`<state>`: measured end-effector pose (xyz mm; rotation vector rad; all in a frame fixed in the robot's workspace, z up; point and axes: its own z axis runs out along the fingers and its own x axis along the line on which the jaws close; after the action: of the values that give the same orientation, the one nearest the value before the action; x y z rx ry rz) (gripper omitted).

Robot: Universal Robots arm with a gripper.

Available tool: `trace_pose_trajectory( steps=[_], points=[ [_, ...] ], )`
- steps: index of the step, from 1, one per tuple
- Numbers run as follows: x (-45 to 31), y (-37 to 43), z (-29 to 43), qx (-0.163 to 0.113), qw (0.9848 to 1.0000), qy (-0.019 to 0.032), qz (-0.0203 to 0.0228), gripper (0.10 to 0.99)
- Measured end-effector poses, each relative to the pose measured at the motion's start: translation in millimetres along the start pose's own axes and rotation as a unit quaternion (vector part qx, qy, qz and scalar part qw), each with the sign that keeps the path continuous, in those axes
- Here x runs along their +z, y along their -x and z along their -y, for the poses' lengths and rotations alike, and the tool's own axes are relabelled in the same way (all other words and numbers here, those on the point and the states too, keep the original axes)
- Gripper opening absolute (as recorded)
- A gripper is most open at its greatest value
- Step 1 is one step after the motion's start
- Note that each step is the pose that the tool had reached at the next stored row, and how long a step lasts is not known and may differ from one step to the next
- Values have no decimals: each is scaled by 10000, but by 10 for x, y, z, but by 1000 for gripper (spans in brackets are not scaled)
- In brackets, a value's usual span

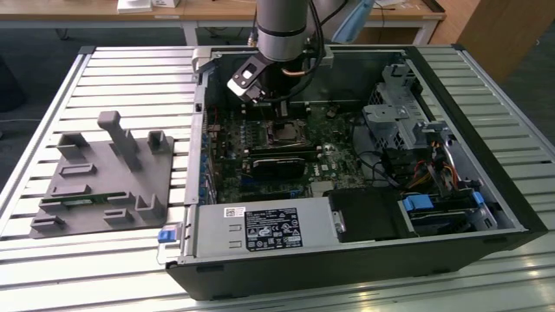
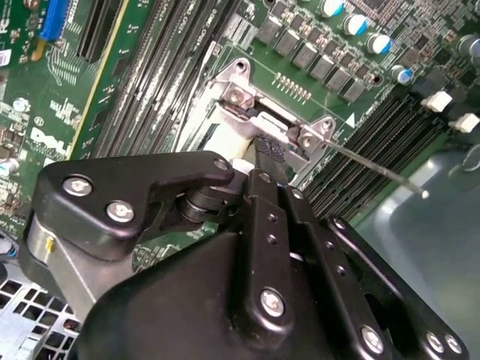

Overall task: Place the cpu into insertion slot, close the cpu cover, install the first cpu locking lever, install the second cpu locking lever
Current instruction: 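Close the cpu cover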

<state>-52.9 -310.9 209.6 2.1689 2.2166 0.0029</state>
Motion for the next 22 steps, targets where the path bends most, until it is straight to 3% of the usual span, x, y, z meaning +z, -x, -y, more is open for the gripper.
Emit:
trace_pose_trajectory(
  steps=[16, 22],
  points=[
    [92, -3, 36, 0, 10000, -2, 2, 106],
    [106, -4, -8, 0, 10000, 0, 1, 106]
  ],
)
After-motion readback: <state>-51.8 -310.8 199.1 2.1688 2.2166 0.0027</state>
